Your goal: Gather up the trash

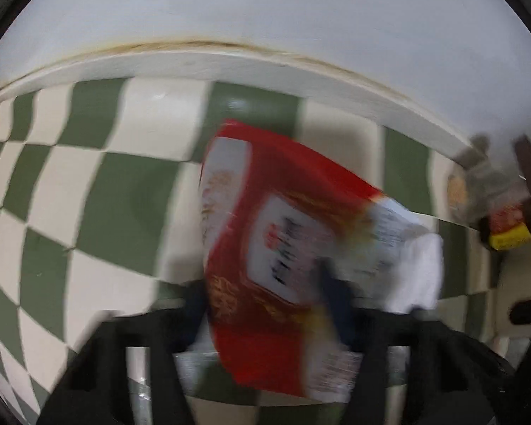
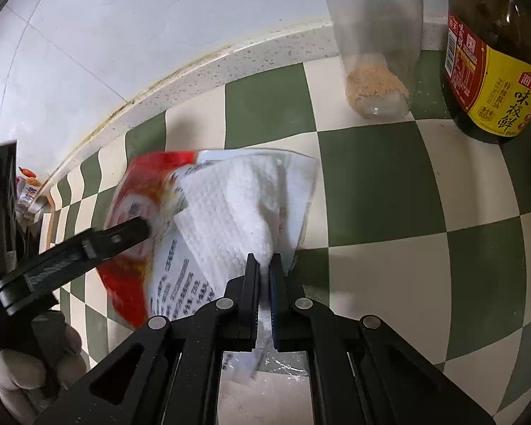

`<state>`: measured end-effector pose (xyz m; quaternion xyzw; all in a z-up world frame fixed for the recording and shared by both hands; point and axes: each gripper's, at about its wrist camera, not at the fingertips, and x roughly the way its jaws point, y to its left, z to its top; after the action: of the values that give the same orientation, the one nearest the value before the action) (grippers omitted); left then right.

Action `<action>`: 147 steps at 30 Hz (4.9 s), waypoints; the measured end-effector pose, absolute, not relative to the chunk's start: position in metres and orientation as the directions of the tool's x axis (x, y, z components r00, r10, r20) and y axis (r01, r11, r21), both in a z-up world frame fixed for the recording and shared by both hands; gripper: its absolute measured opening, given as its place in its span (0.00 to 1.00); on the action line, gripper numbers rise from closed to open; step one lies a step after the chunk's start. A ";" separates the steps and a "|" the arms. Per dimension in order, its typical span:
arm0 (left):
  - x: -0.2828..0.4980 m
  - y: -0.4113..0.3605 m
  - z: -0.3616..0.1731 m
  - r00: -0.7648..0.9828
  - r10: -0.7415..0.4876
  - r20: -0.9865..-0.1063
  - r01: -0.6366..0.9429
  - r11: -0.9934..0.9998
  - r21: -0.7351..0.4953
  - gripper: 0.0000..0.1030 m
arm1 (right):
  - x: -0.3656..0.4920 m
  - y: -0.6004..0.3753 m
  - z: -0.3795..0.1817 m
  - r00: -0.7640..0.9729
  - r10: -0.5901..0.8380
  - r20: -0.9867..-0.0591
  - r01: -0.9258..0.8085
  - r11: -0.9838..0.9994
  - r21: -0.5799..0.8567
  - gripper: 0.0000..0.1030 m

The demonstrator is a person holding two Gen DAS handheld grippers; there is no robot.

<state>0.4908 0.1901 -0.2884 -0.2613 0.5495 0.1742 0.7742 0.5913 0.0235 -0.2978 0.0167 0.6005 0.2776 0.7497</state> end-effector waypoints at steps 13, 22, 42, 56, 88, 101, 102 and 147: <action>0.452 0.153 -0.218 0.356 0.244 -0.902 -0.559 0.829 0.004 0.01 | 0.578 -0.018 -0.267 0.200 0.440 -0.876 -0.398 0.853 0.337 0.05; 0.401 0.151 -0.183 0.375 0.397 -0.838 -0.589 0.800 0.115 0.01 | 0.545 -0.041 -0.235 0.285 0.379 -0.880 -0.424 0.874 0.239 0.05; 0.312 0.118 -0.124 0.426 0.438 -0.792 -0.631 0.771 0.087 0.00 | 0.458 -0.054 -0.165 0.312 0.462 -0.830 -0.516 0.816 0.260 0.05; 0.147 0.074 -0.080 0.518 0.380 -0.766 -0.567 0.824 0.026 0.00 | 0.303 -0.082 -0.108 0.337 0.522 -0.783 -0.572 0.775 0.271 0.05; -0.030 0.024 -0.482 0.151 -0.158 -0.976 -0.582 0.783 -0.217 0.00 | -0.007 -0.193 -0.441 -0.006 0.261 -0.965 -0.371 0.896 0.245 0.05; -0.033 0.013 -0.761 -0.048 -0.315 -0.948 -0.577 0.784 -0.231 0.01 | -0.029 -0.175 -0.758 -0.207 0.141 -0.968 -0.348 0.914 0.207 0.05; -0.035 0.012 -0.767 -0.048 -0.338 -0.940 -0.580 0.776 -0.249 0.03 | -0.030 -0.174 -0.769 -0.217 0.142 -0.966 -0.344 0.915 0.212 0.05; -0.148 -0.040 -0.305 0.197 0.012 -0.980 -0.598 0.794 -0.111 1.00 | -0.076 -0.226 -0.298 0.074 0.225 -0.972 -0.553 0.820 0.148 1.00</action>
<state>-0.1484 -0.0405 -0.3054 -0.2447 0.5987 0.2076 0.7339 -0.0761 -0.2258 -0.2976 -0.1315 0.6247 0.2699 0.7209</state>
